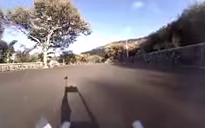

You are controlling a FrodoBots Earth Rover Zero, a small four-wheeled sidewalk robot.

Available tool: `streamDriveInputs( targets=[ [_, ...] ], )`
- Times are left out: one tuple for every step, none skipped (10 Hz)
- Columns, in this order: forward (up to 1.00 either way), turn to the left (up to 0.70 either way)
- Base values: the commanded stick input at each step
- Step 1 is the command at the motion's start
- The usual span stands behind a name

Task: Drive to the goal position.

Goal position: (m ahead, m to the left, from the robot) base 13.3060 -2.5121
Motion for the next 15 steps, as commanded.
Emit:
streamDriveInputs(
  targets=[
    [0.69, 0.02],
    [0.69, 0.02],
    [0.69, 0.02],
    [0.69, 0.02],
    [0.69, 0.02],
    [0.69, 0.02],
    [0.69, 0.02],
    [0.69, 0.02],
    [0.69, 0.02],
    [0.69, 0.02],
    [0.69, 0.02],
    [0.69, 0.02],
    [0.69, 0.02],
    [0.69, 0.02],
    [0.69, 0.02]
  ],
)
